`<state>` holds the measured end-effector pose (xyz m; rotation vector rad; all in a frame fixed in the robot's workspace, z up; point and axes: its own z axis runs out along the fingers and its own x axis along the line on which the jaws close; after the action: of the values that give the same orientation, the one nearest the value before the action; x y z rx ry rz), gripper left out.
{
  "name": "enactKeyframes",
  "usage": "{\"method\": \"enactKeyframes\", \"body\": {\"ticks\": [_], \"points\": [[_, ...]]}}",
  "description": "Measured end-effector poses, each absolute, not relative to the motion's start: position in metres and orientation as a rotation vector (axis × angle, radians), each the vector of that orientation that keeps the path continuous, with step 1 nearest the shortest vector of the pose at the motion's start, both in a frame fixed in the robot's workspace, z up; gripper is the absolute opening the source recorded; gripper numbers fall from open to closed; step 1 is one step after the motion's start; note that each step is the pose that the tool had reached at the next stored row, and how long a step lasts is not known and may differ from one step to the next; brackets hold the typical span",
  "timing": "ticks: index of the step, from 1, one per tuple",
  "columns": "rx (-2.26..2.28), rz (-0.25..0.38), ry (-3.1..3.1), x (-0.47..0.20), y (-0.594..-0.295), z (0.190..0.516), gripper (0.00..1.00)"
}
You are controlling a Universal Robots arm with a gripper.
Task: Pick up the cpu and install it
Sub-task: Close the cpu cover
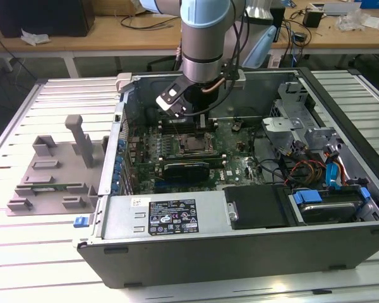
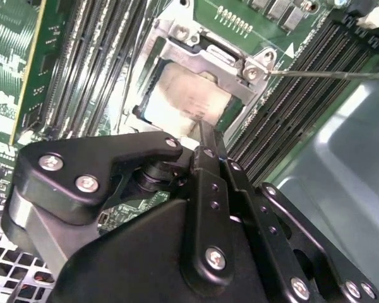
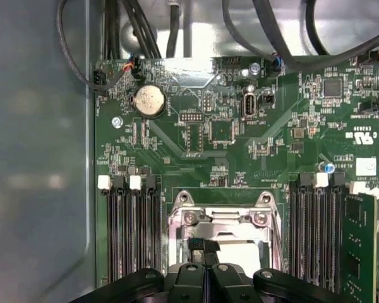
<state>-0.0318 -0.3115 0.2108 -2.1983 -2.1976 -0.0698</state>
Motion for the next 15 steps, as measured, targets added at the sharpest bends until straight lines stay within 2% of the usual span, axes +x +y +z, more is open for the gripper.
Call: {"method": "enactKeyframes", "body": {"ticks": [15], "points": [[-2.198, -0.069, -2.197, -0.0356, -0.3097, 0.2031, 0.11]]}}
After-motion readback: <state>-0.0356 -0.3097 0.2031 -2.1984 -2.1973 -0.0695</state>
